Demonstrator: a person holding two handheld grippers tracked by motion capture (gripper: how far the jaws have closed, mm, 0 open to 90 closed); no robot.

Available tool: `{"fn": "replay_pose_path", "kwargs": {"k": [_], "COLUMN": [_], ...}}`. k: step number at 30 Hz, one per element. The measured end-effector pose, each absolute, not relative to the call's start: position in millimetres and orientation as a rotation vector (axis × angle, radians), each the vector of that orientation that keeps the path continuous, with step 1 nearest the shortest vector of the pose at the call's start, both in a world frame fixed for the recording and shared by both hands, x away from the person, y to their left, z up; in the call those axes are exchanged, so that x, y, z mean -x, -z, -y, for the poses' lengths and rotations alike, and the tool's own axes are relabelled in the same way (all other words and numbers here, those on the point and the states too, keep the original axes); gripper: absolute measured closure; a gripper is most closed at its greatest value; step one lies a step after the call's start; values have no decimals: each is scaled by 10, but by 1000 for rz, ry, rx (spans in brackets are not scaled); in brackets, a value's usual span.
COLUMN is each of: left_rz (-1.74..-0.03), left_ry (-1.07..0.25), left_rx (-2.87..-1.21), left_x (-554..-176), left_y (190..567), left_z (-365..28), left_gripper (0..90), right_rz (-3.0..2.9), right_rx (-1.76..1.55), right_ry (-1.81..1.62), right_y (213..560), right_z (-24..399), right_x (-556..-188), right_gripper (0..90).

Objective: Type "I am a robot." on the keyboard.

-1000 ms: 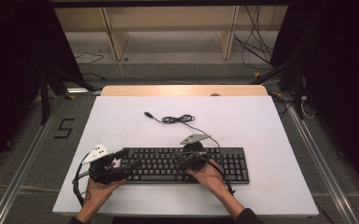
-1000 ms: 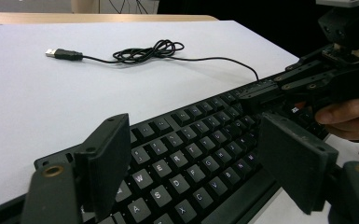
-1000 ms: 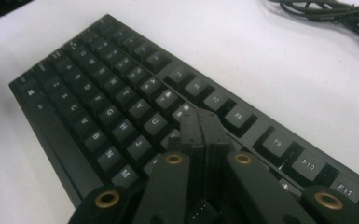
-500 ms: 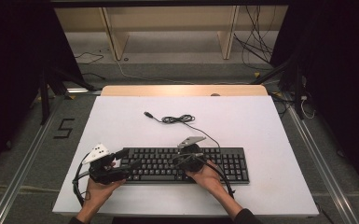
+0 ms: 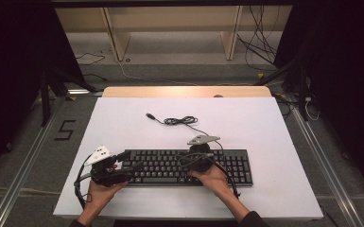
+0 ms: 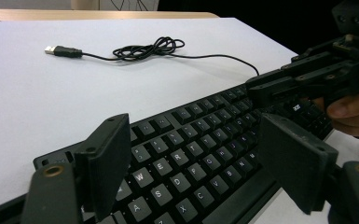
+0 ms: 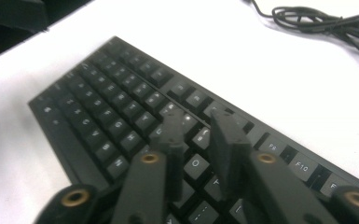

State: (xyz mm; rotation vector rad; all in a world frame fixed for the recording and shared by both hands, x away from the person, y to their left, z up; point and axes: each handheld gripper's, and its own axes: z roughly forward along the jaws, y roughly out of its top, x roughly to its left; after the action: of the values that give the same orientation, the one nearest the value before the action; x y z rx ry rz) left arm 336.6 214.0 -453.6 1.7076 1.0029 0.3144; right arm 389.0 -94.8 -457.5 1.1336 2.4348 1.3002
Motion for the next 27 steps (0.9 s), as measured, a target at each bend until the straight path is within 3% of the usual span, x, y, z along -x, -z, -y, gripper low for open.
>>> {"fn": "replay_pose_path", "kwargs": {"k": [4, 9, 15, 27], "left_rz": [-1000, -994, -1004, -1002], "left_ry": [-308, -294, -272, -242], "left_rx": [-1723, -1747, -1792, -1927], "left_x": [-3372, -3395, -3468, -3651], "left_y": [4540, 4546, 4563, 4627], "left_z": [-2113, -2075, -1990, -1773], "left_gripper": [267, 324, 424, 701], "right_rz": [-2424, -2404, -2372, -2344], "right_rx": [-1130, -1098, -1065, -1057], "right_ry": [-1338, -1360, -1418, -1467], "right_y": [4532, 4490, 4427, 4393], "right_z": [992, 1044, 1146, 1278], "right_x": [-3835, -3766, -3658, -3509], "right_gripper": [565, 443, 376, 324]}}
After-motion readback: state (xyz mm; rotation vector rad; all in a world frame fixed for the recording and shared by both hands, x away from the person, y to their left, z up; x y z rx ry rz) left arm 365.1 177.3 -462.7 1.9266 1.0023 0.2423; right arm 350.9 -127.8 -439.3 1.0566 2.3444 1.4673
